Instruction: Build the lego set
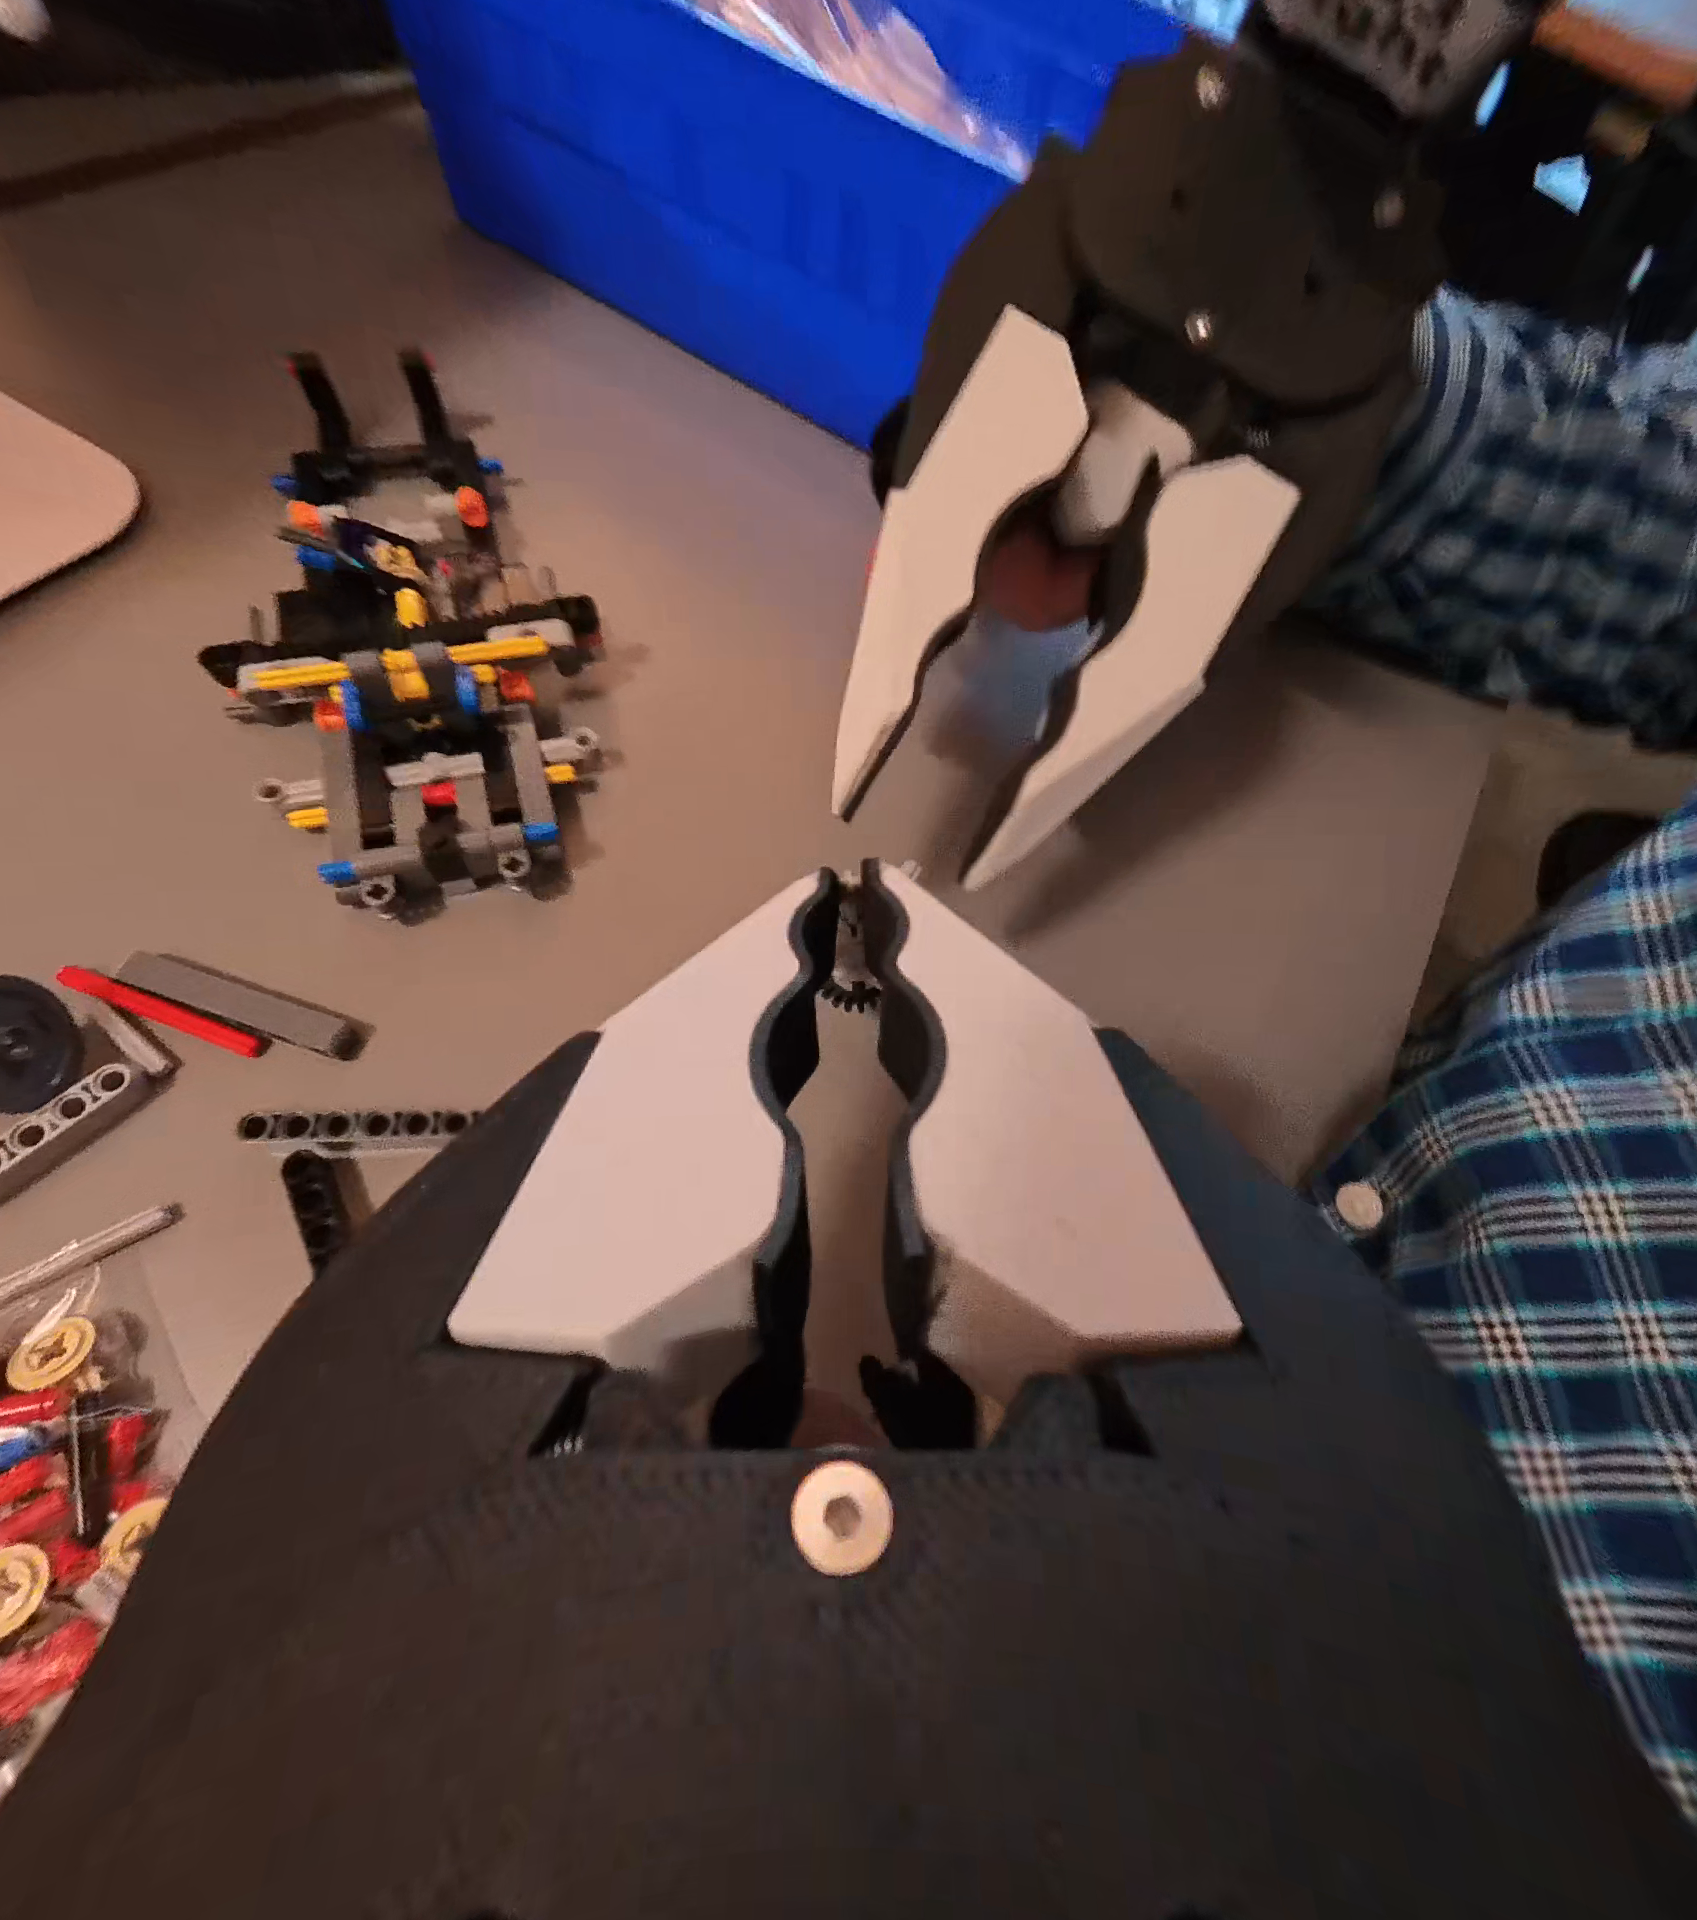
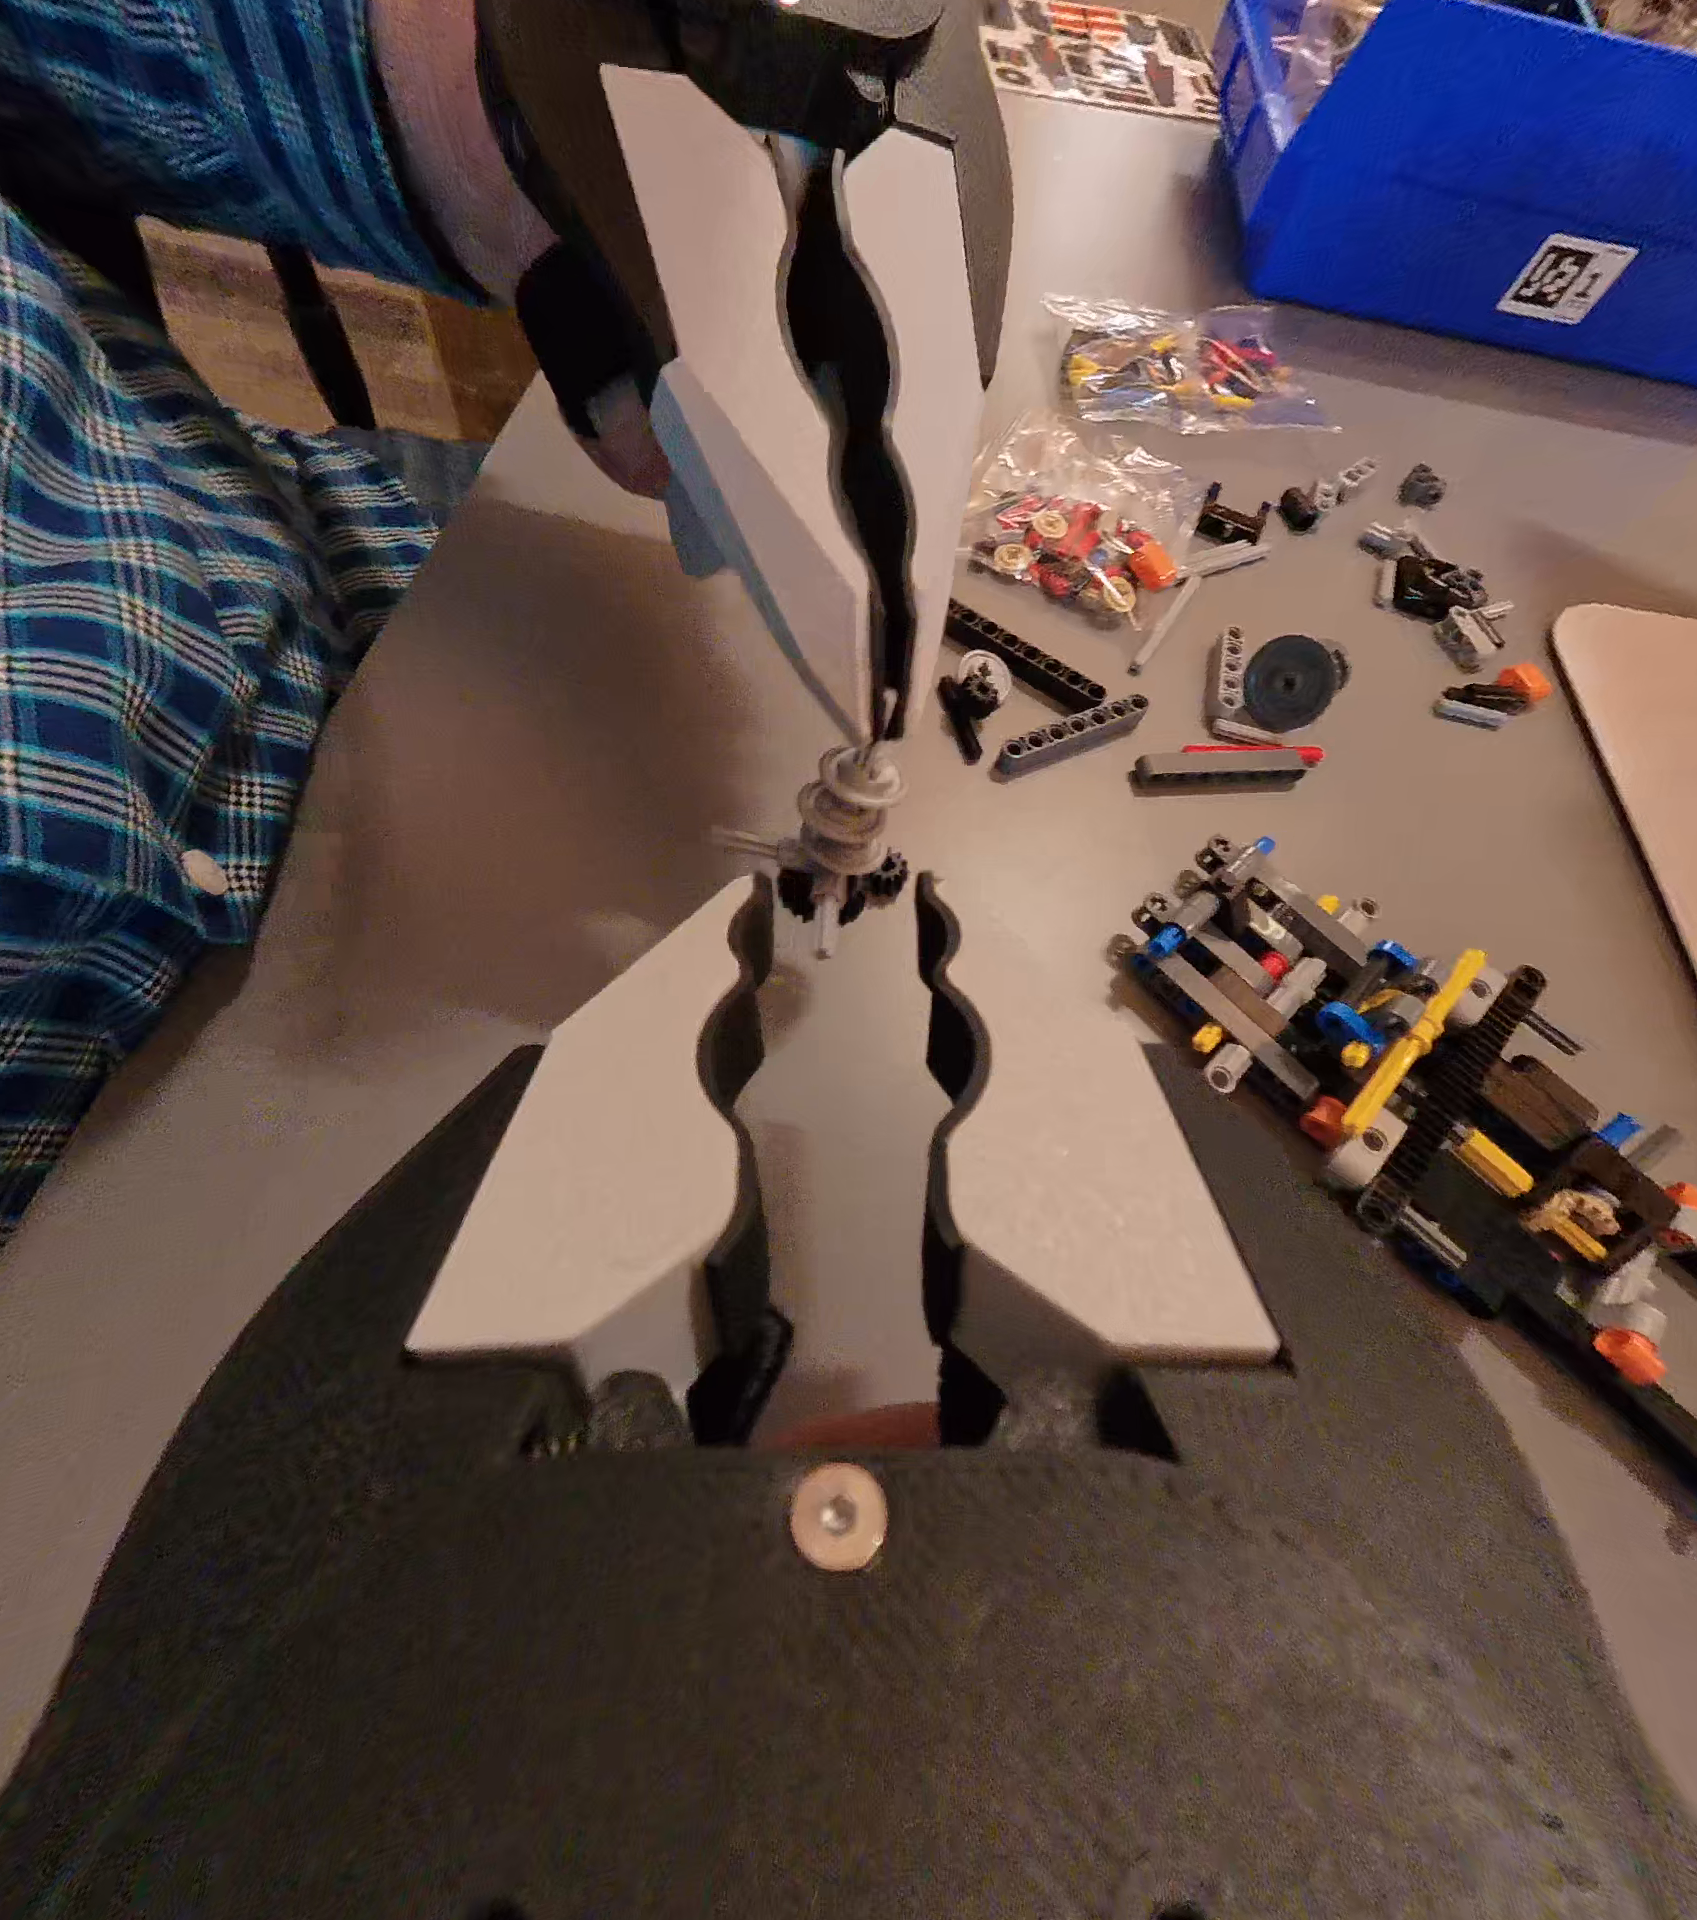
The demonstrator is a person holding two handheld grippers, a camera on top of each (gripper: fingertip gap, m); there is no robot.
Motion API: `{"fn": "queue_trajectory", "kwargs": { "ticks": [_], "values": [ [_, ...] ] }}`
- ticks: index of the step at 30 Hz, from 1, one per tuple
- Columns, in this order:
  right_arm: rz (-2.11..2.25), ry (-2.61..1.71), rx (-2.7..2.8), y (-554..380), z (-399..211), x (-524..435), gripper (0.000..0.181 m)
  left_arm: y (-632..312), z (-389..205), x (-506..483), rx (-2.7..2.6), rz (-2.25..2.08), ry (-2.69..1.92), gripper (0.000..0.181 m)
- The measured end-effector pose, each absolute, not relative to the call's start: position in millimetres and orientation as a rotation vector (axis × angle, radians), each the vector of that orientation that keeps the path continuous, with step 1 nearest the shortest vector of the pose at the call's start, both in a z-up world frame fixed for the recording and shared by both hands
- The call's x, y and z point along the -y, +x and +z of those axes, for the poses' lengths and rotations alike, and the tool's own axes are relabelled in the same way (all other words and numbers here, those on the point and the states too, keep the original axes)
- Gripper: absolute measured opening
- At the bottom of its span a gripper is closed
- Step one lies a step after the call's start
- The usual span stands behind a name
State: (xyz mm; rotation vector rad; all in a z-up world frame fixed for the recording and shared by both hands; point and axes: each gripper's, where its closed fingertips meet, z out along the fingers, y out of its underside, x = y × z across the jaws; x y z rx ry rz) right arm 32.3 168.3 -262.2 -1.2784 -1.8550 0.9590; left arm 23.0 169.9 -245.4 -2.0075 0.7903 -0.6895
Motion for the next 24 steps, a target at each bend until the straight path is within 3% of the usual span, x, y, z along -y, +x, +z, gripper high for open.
{"fn": "queue_trajectory", "kwargs": {
  "ticks": [9, 24],
  "values": [
    [0.9, -1.341, 1.717, 29, -257, -190, 0.044, 2, -214, -206, -0.456, -0.819, -1.9, 0.001],
    [0.628, -1.29, 1.506, 22, -234, -217, 0.036, -11, -194, -229, 0.005, -1.18, -1.729, 0.002]
  ]
}}
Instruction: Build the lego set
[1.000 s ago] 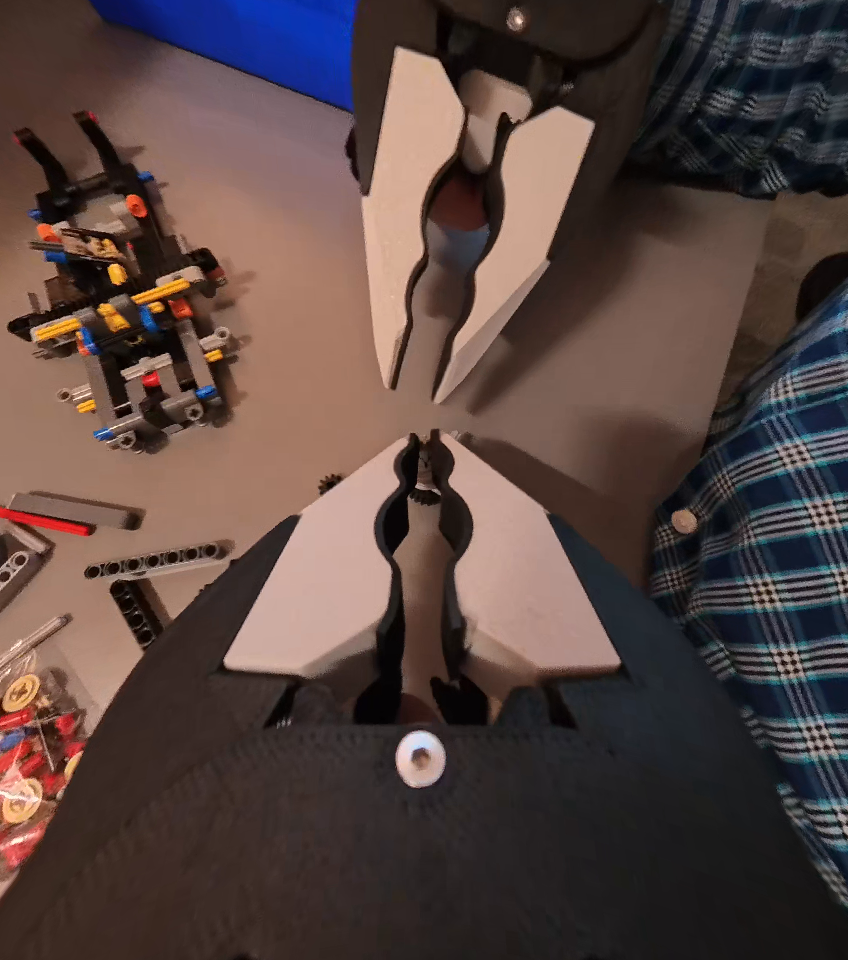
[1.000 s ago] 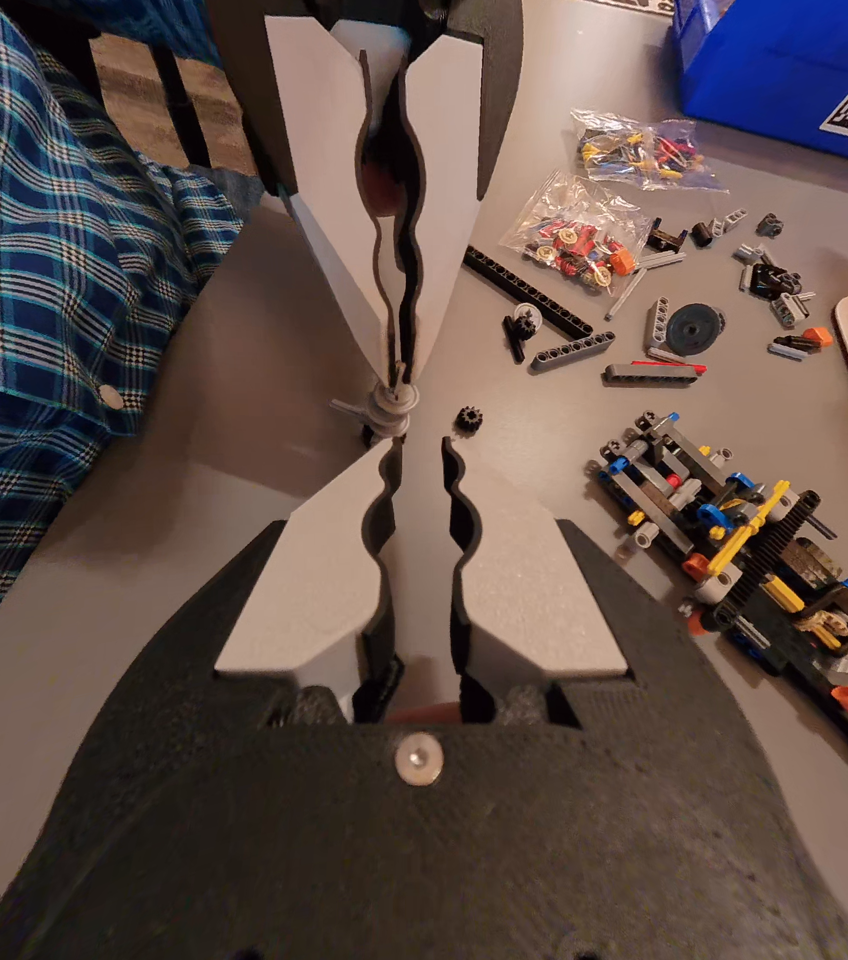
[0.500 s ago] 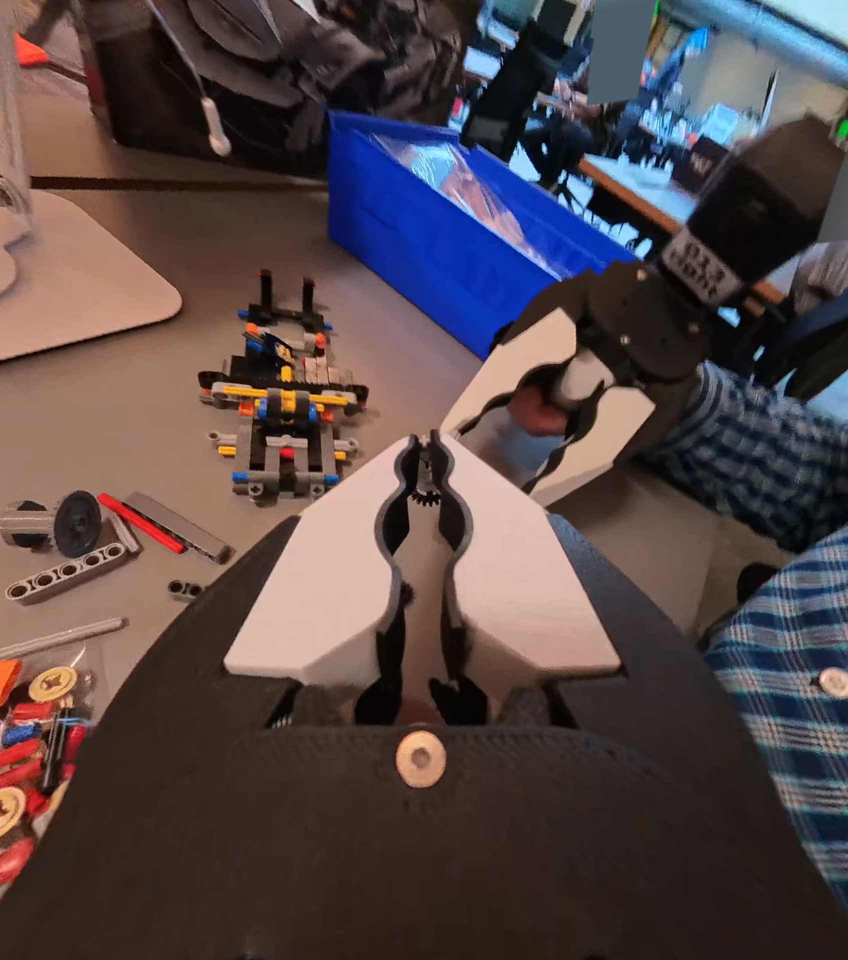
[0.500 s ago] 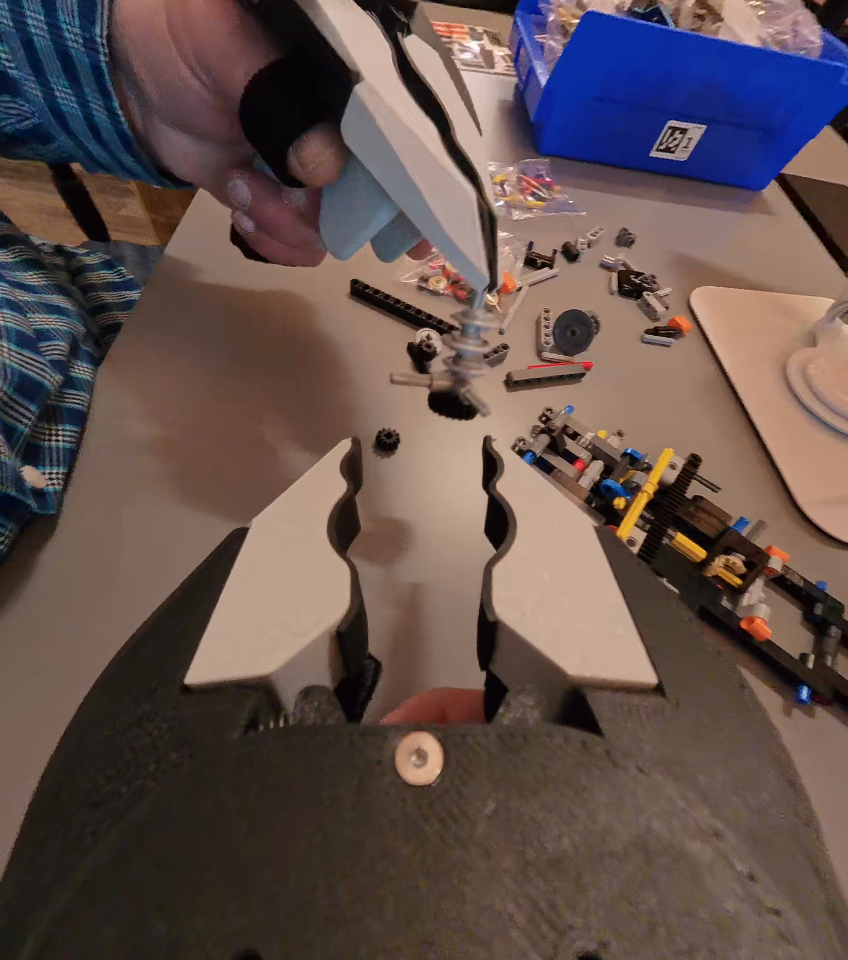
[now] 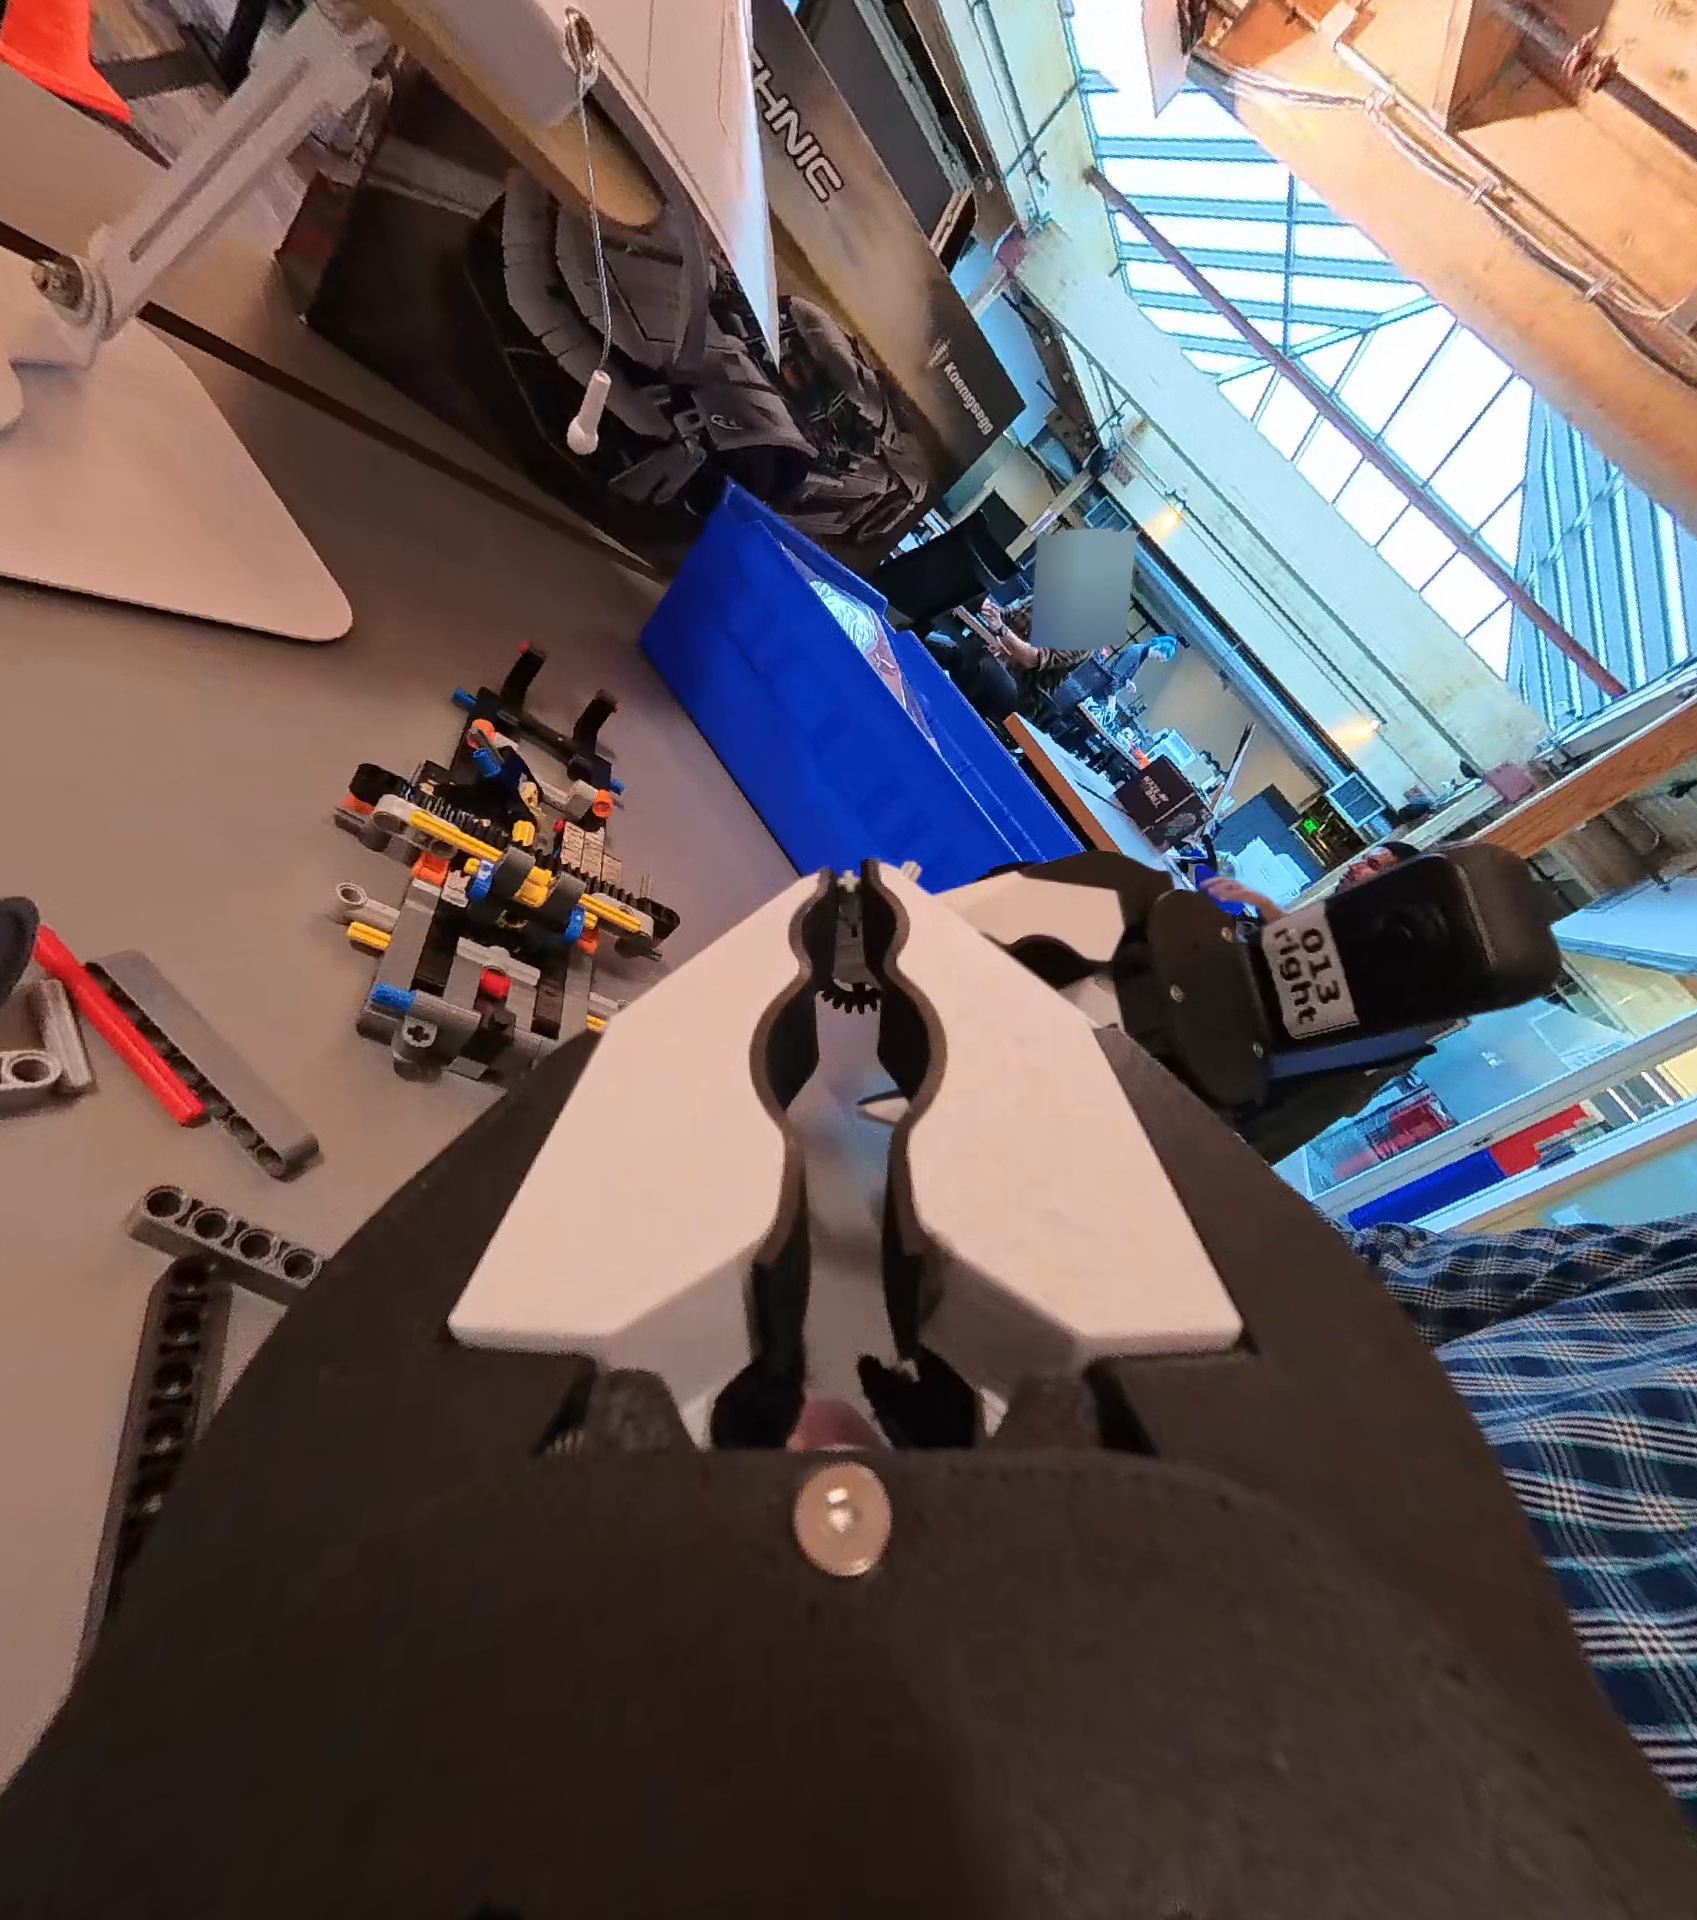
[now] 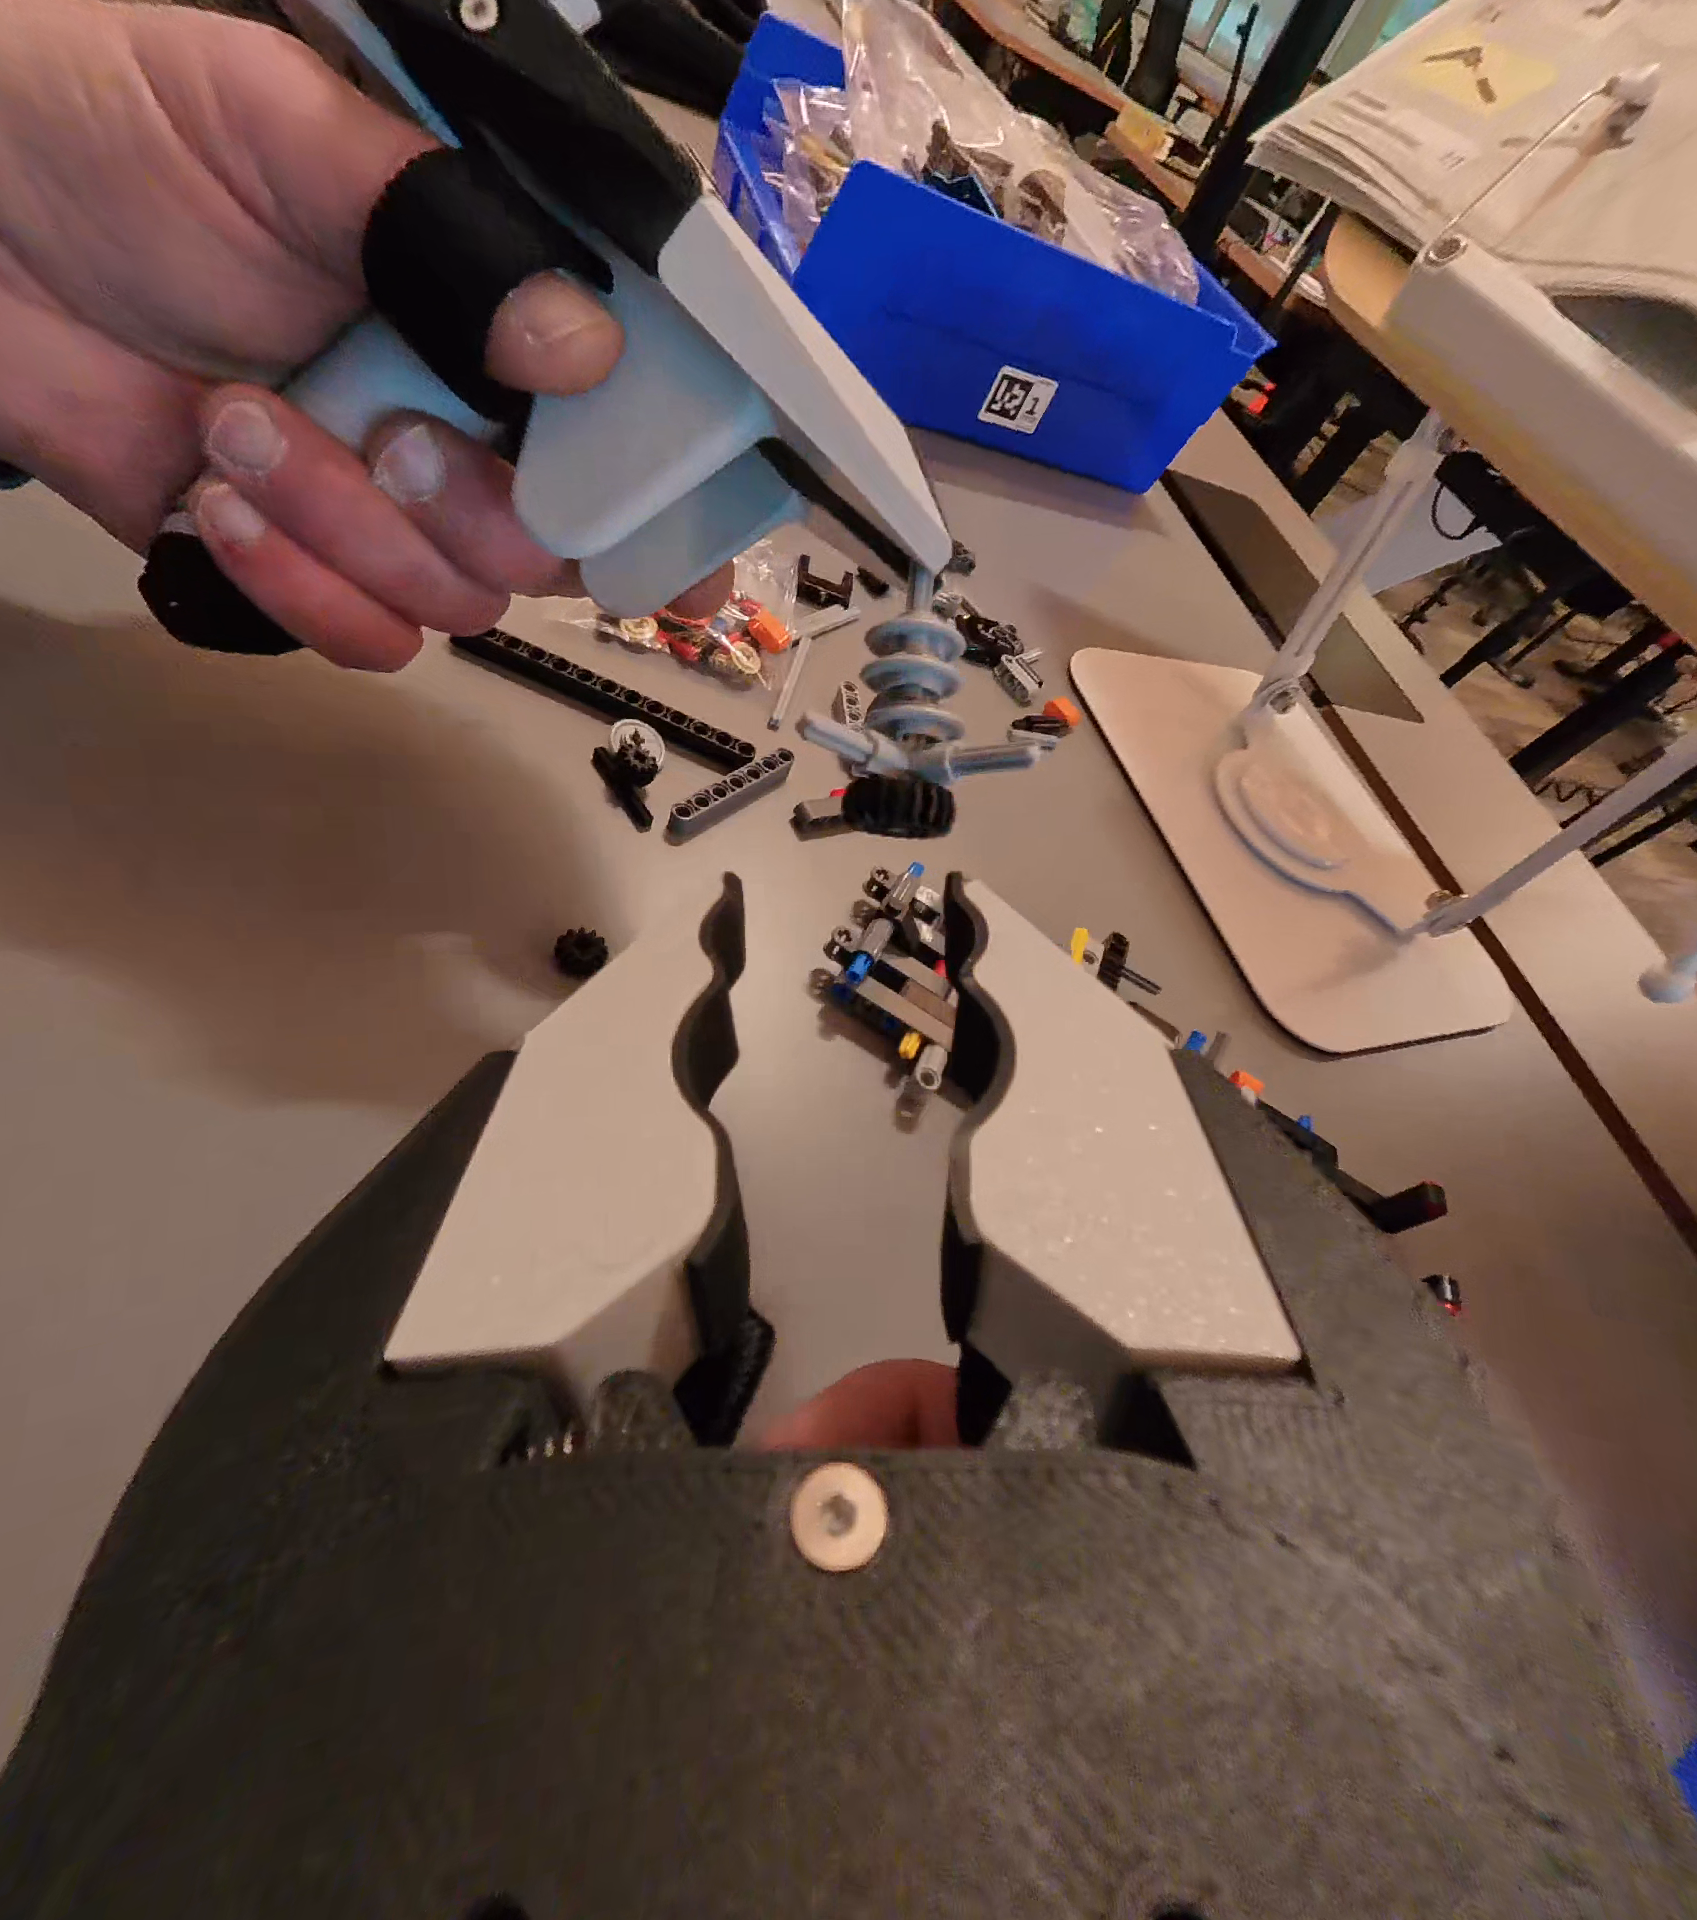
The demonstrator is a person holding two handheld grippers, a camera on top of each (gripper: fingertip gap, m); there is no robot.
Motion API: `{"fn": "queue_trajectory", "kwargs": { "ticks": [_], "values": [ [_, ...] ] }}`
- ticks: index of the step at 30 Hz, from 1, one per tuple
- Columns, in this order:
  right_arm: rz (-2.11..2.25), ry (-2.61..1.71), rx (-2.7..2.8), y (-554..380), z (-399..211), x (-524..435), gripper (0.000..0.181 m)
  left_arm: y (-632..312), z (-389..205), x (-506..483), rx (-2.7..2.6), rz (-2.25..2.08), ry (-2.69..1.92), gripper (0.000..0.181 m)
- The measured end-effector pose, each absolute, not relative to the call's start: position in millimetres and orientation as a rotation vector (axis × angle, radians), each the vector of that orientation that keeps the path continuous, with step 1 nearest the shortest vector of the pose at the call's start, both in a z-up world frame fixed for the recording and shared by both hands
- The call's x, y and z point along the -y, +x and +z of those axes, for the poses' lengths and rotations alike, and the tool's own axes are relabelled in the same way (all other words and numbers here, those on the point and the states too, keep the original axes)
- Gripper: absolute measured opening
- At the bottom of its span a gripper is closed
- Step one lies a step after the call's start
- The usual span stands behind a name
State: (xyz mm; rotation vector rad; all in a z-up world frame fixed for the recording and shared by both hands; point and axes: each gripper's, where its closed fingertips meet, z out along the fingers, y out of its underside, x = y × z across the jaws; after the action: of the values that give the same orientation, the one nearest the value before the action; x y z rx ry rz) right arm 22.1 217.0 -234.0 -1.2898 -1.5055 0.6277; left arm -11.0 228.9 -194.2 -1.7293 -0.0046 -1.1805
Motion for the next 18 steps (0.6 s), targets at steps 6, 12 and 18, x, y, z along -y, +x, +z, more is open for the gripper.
{"fn": "queue_trajectory", "kwargs": {
  "ticks": [6, 12, 18],
  "values": [
    [0.618, -1.3, 1.447, 40, -217, -233, 0.033, 4, -211, -212, -0.327, -0.895, -1.897, 0.001],
    [0.593, -1.307, 1.478, 42, -223, -233, 0.032, 36, -238, -183, -0.956, -0.33, -2.019, 0.001],
    [0.591, -1.302, 1.527, 38, -231, -224, 0.032, 51, -261, -172, -1.116, -0.286, -2.089, 0.002]
  ]
}}
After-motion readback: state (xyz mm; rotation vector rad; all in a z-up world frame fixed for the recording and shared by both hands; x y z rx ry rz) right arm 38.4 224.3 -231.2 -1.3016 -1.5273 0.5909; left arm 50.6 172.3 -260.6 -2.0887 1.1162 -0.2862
